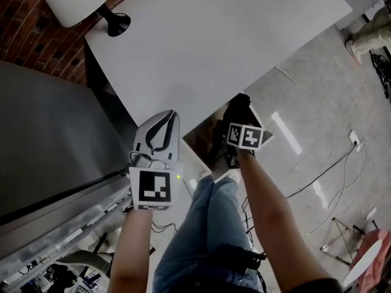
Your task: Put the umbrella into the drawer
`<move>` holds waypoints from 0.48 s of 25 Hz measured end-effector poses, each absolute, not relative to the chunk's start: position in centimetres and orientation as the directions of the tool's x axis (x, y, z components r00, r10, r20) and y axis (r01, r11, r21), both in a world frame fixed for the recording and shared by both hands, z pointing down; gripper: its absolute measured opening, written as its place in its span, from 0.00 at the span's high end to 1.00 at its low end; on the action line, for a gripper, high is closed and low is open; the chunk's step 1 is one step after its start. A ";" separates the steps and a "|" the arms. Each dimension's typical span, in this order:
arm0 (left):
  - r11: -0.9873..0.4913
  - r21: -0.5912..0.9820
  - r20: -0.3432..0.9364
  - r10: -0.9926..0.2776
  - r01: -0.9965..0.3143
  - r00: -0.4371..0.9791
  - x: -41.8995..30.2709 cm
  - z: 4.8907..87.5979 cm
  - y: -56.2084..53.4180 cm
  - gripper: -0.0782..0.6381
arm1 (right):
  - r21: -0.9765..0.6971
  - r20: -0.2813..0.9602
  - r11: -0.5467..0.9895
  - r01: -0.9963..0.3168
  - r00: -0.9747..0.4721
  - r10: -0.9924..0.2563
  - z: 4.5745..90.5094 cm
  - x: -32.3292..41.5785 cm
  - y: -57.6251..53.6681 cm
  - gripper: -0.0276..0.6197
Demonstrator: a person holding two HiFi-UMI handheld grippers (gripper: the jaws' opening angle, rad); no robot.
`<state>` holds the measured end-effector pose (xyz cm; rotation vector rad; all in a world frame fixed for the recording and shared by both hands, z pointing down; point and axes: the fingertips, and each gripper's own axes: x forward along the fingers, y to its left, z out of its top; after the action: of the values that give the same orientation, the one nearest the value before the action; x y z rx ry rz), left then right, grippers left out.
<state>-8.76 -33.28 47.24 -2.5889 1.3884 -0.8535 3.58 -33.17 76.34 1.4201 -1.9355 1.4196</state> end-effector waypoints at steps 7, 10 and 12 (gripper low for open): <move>-0.581 -0.350 0.446 -0.793 -0.735 0.415 -8.8 48.2 -33.4 0.89 | -0.521 0.753 -0.021 -0.853 -0.448 -0.482 78.8 3.0 -33.6 0.55; -0.585 -0.363 0.455 -0.790 -0.725 0.410 -8.7 48.4 -33.4 0.89 | -0.521 0.763 -0.019 -0.853 -0.456 -0.458 79.8 2.8 -33.9 0.55; -0.584 -0.371 0.457 -0.792 -0.722 0.405 -8.8 48.5 -33.5 0.89 | -0.526 0.762 -0.015 -0.851 -0.463 -0.454 80.2 2.5 -34.3 0.55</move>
<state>-8.75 -33.53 48.47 -2.5355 1.3719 -0.9226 2.53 -34.29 80.18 1.3562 -1.9002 1.4731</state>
